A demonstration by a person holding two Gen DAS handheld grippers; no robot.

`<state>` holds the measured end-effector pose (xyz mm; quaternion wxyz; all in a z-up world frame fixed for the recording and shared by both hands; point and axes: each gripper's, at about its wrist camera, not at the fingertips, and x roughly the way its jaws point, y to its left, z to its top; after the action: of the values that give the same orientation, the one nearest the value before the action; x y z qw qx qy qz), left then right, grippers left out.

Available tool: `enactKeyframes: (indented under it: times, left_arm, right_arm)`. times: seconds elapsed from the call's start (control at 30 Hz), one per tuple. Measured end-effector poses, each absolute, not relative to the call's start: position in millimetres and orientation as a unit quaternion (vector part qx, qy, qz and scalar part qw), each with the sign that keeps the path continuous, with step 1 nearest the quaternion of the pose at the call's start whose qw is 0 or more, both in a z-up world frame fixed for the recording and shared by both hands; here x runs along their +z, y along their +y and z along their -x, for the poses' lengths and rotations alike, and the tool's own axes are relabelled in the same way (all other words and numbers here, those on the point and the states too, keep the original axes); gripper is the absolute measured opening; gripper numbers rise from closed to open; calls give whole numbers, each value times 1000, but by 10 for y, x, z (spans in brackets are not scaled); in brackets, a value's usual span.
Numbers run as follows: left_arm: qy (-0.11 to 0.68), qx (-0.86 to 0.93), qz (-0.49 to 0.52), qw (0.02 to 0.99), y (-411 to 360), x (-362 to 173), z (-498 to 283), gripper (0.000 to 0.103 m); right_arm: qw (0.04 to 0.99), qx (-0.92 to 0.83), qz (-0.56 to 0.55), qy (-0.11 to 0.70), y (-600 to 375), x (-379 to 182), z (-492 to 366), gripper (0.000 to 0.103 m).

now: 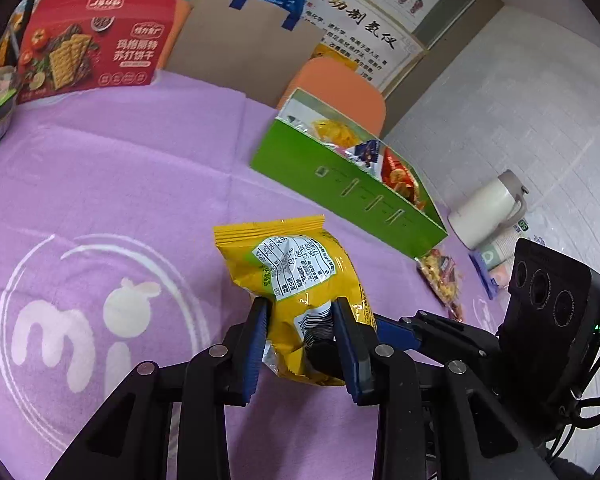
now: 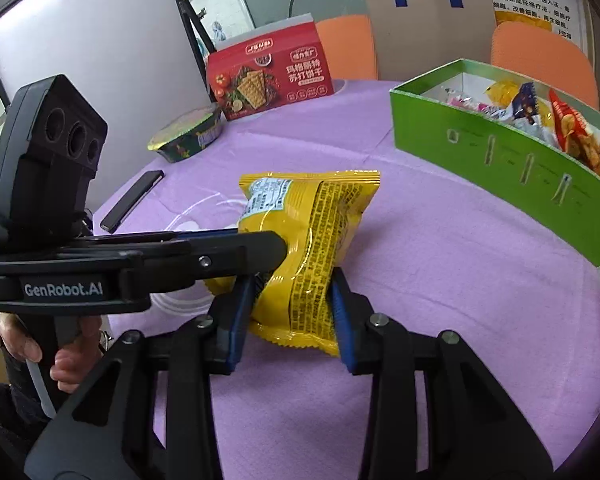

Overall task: Organize snacks
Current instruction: 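Carry the yellow bag into the green box and open the left tool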

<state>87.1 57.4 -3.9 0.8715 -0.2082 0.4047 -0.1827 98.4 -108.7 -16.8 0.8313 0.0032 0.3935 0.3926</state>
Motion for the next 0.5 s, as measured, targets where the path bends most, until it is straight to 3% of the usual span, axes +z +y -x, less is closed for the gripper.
enactKeyframes:
  times: [0.5]
  left_arm:
    - [355,-275,106,887,-710,1067,-1987,33]
  right_arm:
    - [913,281,-77,285,-2297,746,-1710,39]
